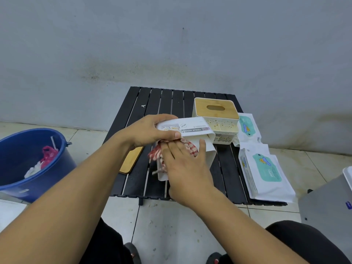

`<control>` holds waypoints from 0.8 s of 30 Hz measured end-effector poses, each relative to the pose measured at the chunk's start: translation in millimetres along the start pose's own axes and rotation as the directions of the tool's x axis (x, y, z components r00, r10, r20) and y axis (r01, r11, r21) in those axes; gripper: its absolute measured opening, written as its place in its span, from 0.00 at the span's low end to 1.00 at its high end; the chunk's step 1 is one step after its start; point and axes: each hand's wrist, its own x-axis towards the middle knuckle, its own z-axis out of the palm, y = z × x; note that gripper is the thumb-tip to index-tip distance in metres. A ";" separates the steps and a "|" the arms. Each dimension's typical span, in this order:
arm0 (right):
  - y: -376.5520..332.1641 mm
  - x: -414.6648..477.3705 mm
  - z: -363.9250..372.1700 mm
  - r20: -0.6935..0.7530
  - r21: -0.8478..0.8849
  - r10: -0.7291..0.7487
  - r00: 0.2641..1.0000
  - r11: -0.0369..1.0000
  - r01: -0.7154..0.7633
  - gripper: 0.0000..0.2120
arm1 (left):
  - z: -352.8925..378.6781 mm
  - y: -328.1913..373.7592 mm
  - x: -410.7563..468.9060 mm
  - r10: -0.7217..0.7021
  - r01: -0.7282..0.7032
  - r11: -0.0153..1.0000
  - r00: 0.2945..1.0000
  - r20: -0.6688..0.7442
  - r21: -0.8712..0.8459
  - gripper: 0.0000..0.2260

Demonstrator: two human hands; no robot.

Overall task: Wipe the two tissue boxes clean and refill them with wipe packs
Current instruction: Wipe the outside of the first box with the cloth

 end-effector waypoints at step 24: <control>68.5 -35.6 12.5 -0.179 -0.006 0.143 0.973 0.989 -0.146 0.40 | 0.0 0.6 0.8 -0.013 0.013 1.000 1.000 -0.007 -0.012 0.23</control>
